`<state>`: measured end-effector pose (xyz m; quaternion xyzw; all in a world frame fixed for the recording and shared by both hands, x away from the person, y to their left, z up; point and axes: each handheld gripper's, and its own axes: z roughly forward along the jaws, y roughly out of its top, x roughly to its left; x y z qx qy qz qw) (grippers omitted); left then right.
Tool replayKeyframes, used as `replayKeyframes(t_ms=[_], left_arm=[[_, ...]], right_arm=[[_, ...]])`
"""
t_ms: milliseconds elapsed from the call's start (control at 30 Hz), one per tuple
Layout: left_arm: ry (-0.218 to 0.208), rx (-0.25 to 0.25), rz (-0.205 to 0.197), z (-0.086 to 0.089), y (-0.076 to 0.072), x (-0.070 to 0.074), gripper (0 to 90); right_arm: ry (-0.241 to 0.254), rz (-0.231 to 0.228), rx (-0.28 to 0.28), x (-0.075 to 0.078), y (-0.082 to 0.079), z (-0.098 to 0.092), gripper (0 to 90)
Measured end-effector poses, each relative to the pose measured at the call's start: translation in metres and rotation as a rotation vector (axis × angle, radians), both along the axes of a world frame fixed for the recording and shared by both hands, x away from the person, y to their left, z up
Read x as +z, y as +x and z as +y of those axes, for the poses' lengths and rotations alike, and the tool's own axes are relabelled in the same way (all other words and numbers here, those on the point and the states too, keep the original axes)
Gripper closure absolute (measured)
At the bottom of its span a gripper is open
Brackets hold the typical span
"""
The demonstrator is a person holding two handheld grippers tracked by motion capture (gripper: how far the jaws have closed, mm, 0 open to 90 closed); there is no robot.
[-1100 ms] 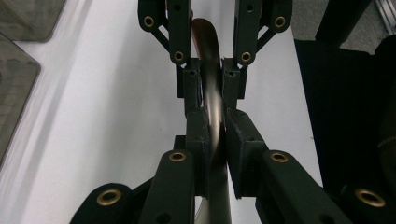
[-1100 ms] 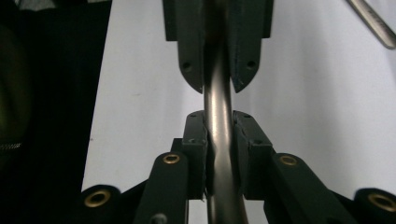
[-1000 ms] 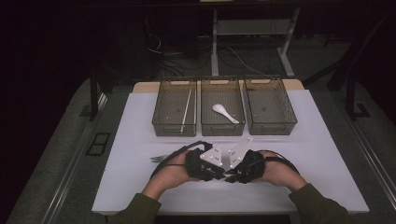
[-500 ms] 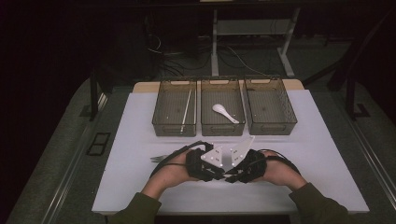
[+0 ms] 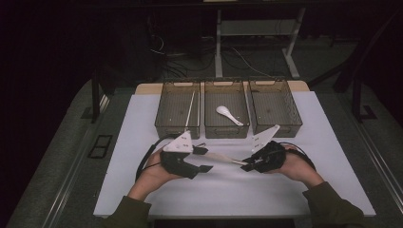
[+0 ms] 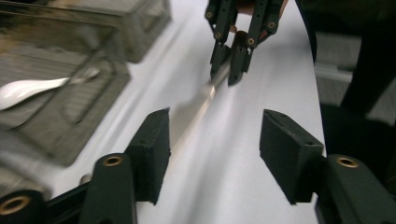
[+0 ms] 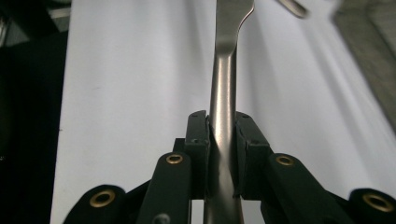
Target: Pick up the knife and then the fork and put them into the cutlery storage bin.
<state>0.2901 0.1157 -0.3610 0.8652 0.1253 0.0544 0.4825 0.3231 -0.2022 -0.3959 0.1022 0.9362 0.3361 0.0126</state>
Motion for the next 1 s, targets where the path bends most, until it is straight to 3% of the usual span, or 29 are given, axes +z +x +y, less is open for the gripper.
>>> replayKeyframes(t_ms=[67, 167, 400, 500, 667, 1000], left_arm=[[-0.028, 0.041, 0.012, 0.011, -0.002, 0.001, 38.5], [-0.026, 0.091, 0.014, 0.02, -0.003, -0.002, 34.9], [-0.032, 0.187, 0.052, 0.033, -0.006, -0.025, 27.2], [-0.019, 0.197, 0.06, 0.035, -0.01, -0.034, 26.7], [-0.012, 0.219, 0.075, 0.036, -0.012, -0.046, 23.0], [0.022, 0.199, 0.086, 0.031, -0.01, -0.053, 22.2]], right_arm=[[0.013, 0.003, -0.044, 0.003, 0.004, -0.01, 77.7], [0.042, -0.003, -0.099, 0.009, 0.01, -0.025, 77.6], [0.096, -0.018, -0.253, 0.026, 0.025, -0.058, 77.6], [0.12, -0.02, -0.309, 0.031, 0.037, -0.07, 77.6], [0.107, -0.026, -0.406, 0.039, 0.057, -0.086, 77.6], [0.101, 0.013, -0.609, 0.038, 0.099, -0.114, 77.6]])
